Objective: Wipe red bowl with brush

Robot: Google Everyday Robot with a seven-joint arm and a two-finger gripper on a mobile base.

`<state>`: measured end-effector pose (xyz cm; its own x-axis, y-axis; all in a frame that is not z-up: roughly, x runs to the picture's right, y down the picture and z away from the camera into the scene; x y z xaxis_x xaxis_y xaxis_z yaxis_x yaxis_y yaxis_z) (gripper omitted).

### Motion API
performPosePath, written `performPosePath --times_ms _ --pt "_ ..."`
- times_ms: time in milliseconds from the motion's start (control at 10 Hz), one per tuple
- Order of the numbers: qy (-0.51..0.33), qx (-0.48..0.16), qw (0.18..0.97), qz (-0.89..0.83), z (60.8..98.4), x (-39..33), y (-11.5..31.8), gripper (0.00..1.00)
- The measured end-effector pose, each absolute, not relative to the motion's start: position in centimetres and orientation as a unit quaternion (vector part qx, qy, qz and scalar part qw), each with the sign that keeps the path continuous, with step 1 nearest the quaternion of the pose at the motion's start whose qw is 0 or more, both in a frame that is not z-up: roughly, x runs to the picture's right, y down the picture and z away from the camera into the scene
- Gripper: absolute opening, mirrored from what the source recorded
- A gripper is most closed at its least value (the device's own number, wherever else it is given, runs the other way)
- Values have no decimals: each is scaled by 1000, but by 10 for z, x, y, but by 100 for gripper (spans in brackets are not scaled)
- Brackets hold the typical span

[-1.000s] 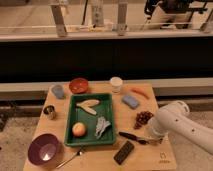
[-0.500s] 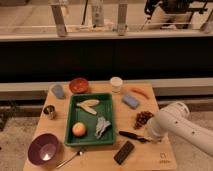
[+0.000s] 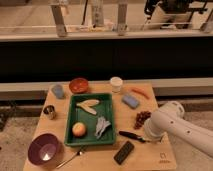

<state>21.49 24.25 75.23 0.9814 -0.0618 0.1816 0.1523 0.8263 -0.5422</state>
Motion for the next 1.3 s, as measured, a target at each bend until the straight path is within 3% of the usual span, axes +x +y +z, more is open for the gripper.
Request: performPosePath --times_ms 300,1300 --pt "-90 -299 948 -59 753 209 243 79" --pt "-80 -325 940 -60 791 203 260 80"
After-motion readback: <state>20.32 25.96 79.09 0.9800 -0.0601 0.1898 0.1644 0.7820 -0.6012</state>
